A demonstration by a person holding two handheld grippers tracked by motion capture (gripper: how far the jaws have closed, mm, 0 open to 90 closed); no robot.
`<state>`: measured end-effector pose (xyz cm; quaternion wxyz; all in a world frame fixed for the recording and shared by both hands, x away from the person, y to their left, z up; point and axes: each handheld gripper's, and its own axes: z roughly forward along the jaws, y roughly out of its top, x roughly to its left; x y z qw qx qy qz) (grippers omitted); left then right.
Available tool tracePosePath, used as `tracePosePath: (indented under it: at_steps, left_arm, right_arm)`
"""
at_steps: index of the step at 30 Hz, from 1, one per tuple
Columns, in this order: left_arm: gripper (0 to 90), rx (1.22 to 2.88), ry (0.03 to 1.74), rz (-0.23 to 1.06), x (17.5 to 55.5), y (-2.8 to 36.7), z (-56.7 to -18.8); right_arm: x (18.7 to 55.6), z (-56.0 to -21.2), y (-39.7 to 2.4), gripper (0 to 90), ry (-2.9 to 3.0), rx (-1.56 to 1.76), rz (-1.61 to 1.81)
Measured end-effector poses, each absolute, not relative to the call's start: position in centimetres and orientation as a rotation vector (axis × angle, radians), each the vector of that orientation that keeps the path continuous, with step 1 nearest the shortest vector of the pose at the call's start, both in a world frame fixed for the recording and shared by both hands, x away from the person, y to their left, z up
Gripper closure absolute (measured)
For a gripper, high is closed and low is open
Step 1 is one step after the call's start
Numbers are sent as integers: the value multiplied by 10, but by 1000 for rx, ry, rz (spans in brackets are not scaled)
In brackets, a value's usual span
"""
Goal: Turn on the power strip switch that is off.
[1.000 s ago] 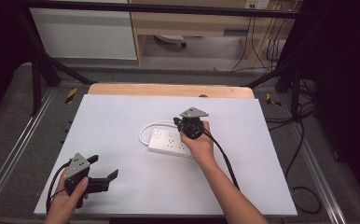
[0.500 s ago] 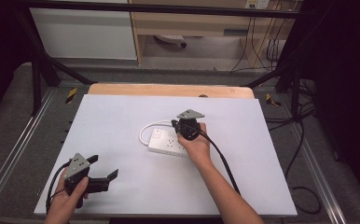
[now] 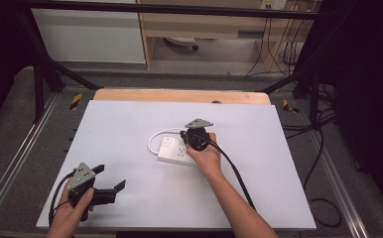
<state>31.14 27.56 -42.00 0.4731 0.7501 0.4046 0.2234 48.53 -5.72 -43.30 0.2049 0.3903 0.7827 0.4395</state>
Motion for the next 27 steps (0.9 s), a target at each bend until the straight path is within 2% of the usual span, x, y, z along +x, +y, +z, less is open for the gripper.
tracePosePath:
  at_steps: [27]
  left_arm:
    - [53, 1836, 990, 547, 311, 276, -420]
  right_arm:
    - [482, -434, -52, 900, 2259, 1114, 1178]
